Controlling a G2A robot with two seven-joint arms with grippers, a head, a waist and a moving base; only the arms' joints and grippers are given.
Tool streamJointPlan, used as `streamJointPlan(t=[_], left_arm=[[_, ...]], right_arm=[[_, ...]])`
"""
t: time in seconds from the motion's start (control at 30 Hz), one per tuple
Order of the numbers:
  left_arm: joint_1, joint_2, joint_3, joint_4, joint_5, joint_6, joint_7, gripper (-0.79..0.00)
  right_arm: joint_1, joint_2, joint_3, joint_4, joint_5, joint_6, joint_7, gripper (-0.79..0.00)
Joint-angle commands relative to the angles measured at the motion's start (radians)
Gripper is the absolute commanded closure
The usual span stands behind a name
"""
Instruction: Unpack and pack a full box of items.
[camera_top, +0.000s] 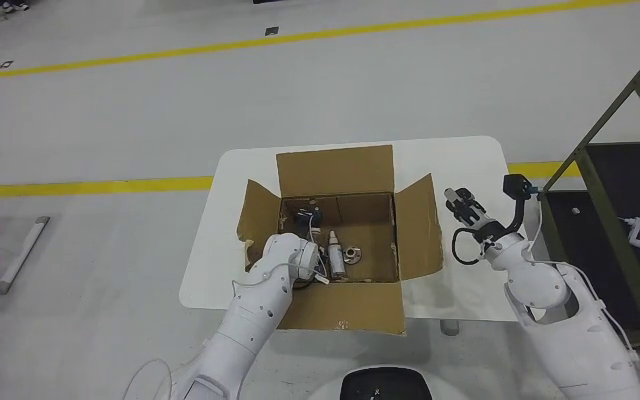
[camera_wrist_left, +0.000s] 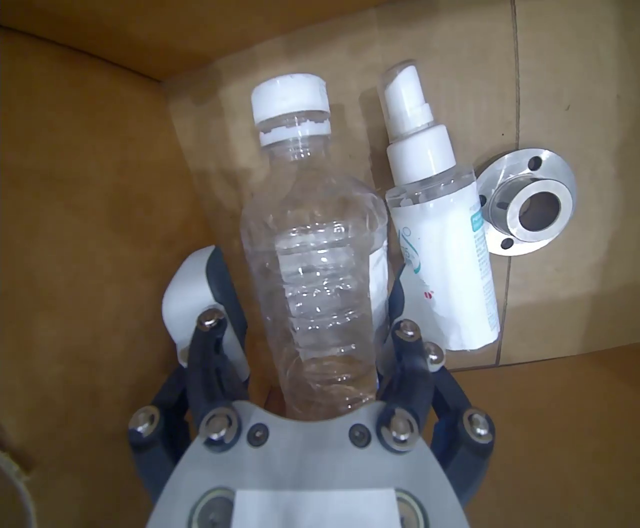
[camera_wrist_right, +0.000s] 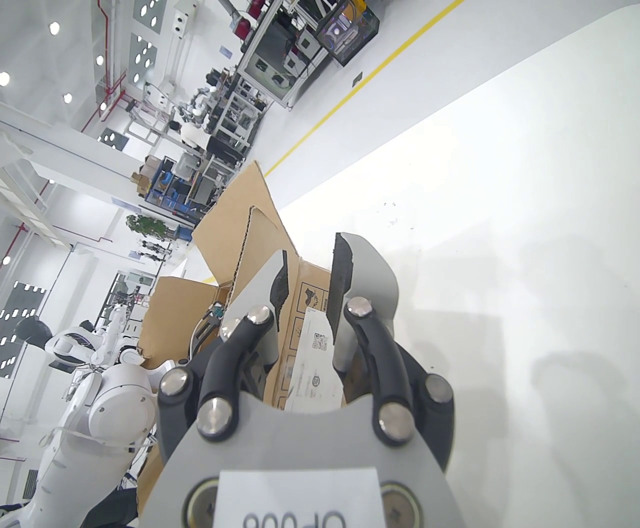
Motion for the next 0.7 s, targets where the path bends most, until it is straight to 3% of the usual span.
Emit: streamJointPlan(t=[0.0, 0.3, 0.5, 0.63, 0.67], left_arm=[[-0.002, -0.002, -0.002, 0.005, 0.001, -0.002, 0.002, -0.520], [-0.005, -0.003, -0.023, -0.005, 0.022, -0.007, -0.008, -0.665], [0.009, -0.005, -0.027, 0.008, 0.033, -0.016, -0.014, -0.637], [0.008, -0.009, -0.028, 0.025, 0.035, -0.021, -0.009, -0.570], [0.007, -0.010, -0.029, 0.027, 0.034, -0.022, -0.008, -0.502]], right_arm=[[0.002, 0.000, -0.002, 0.001, 0.000, 0.000, 0.001, -0.212], [0.006, -0.001, -0.011, 0.005, -0.001, 0.003, -0.001, -0.215], [0.006, -0.001, -0.015, 0.004, -0.001, 0.007, -0.004, -0.215], [0.003, -0.001, -0.012, 0.001, -0.002, 0.007, -0.006, -0.215], [0.002, -0.001, -0.011, -0.001, 0.000, 0.008, -0.007, -0.219]])
